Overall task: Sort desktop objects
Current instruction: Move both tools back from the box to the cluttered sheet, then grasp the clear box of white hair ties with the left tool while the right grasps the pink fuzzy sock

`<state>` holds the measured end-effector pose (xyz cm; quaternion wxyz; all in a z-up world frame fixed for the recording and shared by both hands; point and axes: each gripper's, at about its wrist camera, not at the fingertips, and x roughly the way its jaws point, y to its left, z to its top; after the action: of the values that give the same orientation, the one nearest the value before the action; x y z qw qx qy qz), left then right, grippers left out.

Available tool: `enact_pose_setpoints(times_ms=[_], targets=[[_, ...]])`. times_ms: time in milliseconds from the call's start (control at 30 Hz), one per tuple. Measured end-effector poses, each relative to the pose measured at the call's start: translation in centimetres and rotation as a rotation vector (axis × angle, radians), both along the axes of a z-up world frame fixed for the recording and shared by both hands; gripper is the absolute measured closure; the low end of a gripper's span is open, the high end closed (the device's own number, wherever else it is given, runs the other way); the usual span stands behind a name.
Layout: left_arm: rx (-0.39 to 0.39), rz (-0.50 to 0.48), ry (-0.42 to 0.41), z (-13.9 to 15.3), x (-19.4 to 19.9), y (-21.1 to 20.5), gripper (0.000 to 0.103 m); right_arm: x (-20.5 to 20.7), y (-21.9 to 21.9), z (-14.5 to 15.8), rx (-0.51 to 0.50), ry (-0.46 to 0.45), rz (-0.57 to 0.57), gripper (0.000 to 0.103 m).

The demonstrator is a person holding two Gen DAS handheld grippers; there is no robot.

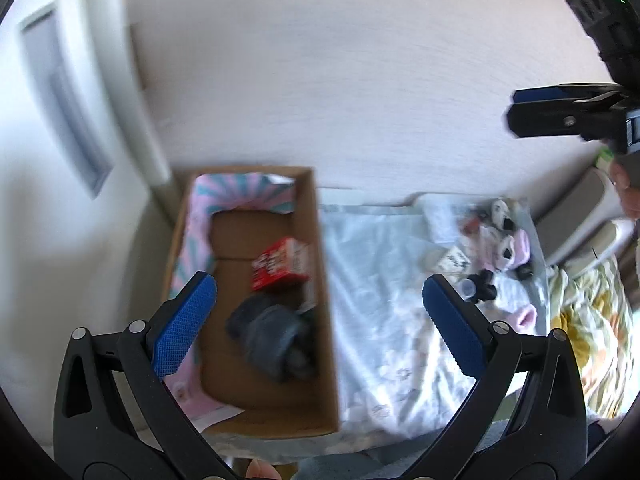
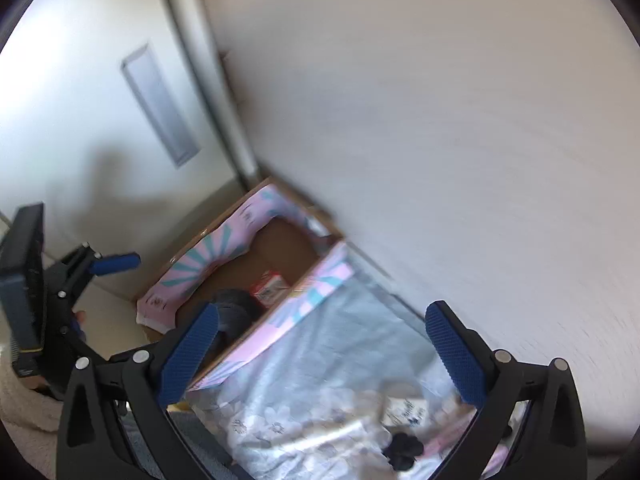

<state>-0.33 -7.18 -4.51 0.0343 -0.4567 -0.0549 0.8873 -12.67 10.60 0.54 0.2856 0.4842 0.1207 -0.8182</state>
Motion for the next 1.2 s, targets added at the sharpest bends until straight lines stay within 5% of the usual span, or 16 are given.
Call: enact_pose_setpoints(times_ms=[233,567,800,1200], targets=[[0.006,-0.123,-0.02,0.1,-3.3,5.6,0.0,2.6,10.0,1.7,0.078,0.104,-0.217,0.0],[-0.031,-0.256,-0.1,-2.1,-8.6,14.1,0.0,7.5,19.9,-0.6,0.152,0.048,-0.452,0.0],[-0.029,-0.291,-0.19,-6.8,-12.8,18.9,0.0,10.8,24.2,-7.7,0.156,-0.121,-0.523,0.0],[-0.086,-0.226,-0.325,-16.6,-19.8,24.8,0.0,14.8,22.6,-19.4,0.148,-0.266,-0.527,0.0]])
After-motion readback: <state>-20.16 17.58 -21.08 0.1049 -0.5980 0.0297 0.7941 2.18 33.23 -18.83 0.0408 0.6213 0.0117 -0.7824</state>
